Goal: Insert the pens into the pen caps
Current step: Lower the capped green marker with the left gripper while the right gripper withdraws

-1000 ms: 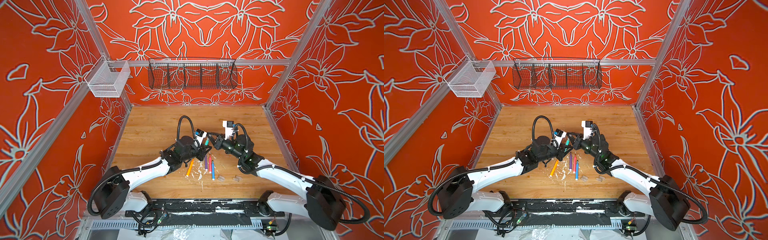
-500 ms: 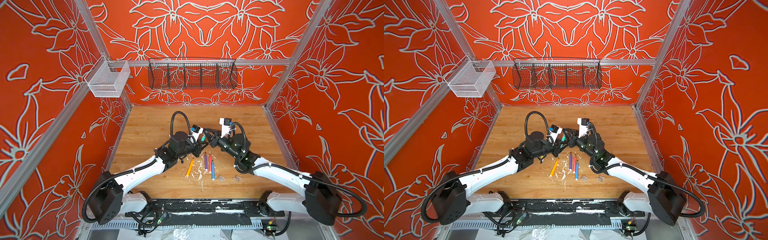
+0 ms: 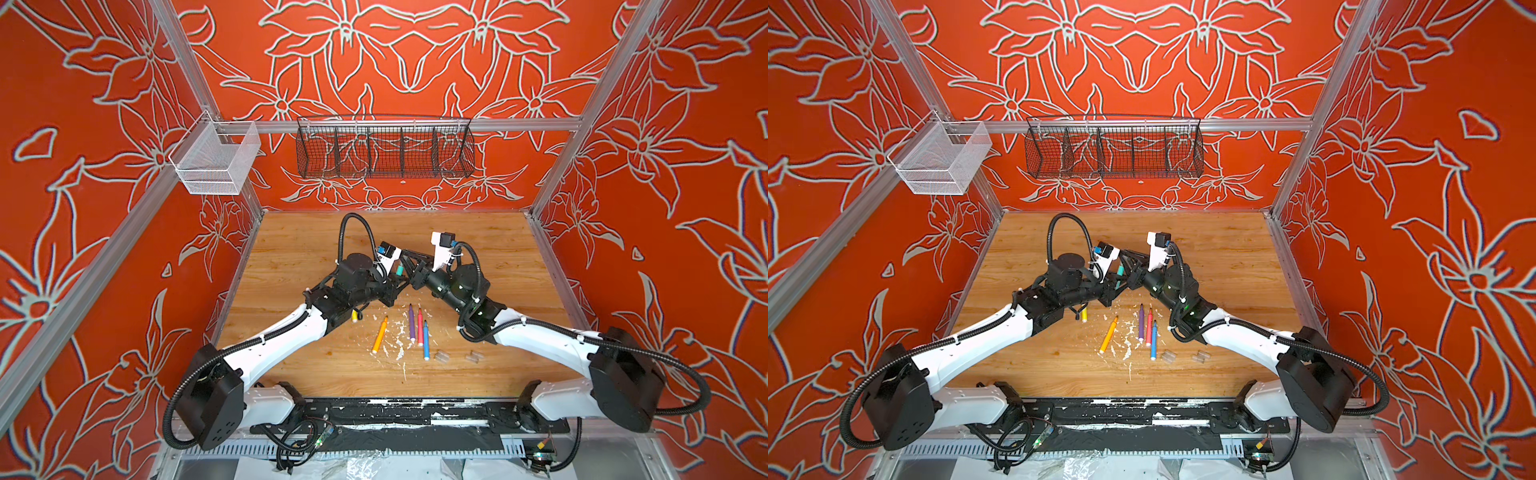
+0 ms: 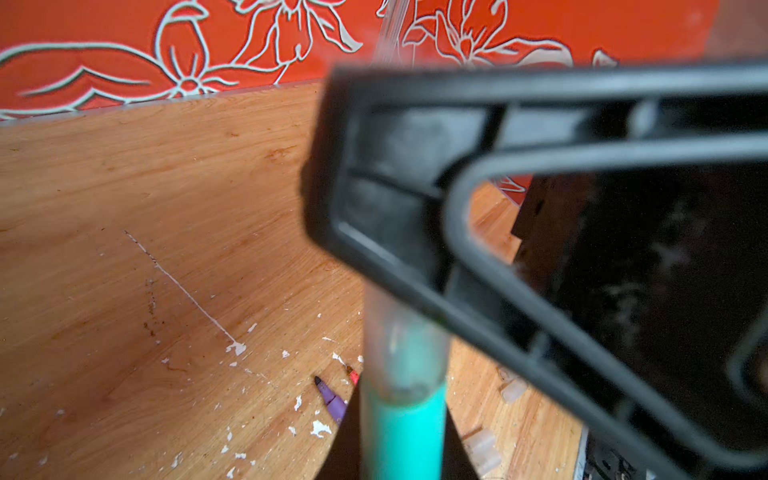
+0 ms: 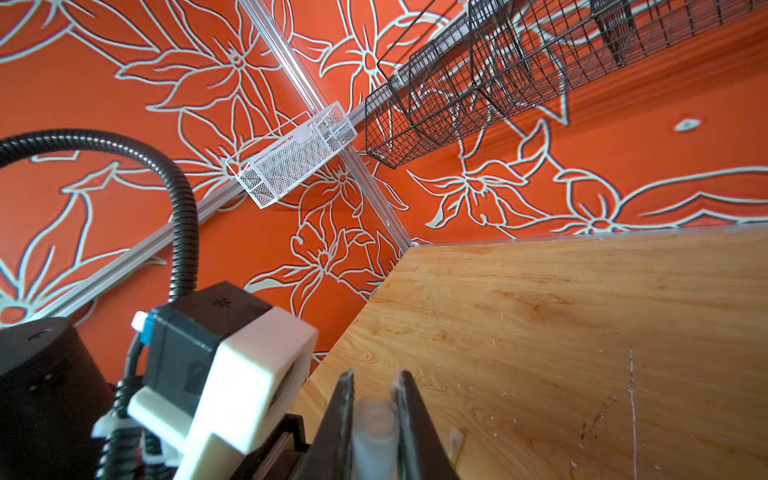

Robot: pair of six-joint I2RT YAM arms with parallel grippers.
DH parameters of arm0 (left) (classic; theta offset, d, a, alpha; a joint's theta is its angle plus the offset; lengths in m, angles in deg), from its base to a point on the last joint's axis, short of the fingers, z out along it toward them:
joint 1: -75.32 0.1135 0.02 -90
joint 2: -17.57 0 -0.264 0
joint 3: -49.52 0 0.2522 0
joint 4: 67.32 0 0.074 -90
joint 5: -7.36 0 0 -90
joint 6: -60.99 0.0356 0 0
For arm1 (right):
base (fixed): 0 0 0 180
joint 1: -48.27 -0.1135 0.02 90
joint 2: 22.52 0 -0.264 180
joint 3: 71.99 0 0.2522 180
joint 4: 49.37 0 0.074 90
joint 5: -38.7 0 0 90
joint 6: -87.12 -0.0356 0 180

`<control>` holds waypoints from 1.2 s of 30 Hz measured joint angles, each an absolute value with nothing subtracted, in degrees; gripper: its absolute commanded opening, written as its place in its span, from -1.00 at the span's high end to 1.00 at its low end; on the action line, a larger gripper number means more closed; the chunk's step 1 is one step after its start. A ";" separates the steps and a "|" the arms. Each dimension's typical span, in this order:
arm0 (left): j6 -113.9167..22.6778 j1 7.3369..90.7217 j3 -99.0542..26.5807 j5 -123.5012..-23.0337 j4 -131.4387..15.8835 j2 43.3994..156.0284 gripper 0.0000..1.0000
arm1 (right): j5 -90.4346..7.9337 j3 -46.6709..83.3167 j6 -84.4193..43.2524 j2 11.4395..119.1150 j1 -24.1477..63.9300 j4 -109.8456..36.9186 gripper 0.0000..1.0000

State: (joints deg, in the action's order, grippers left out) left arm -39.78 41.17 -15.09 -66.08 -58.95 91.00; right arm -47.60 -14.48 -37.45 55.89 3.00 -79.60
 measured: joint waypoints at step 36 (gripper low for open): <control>-33.20 44.45 -14.30 -56.31 -54.66 86.52 1.00 | -48.25 -18.22 -33.63 53.09 -1.61 -85.44 1.00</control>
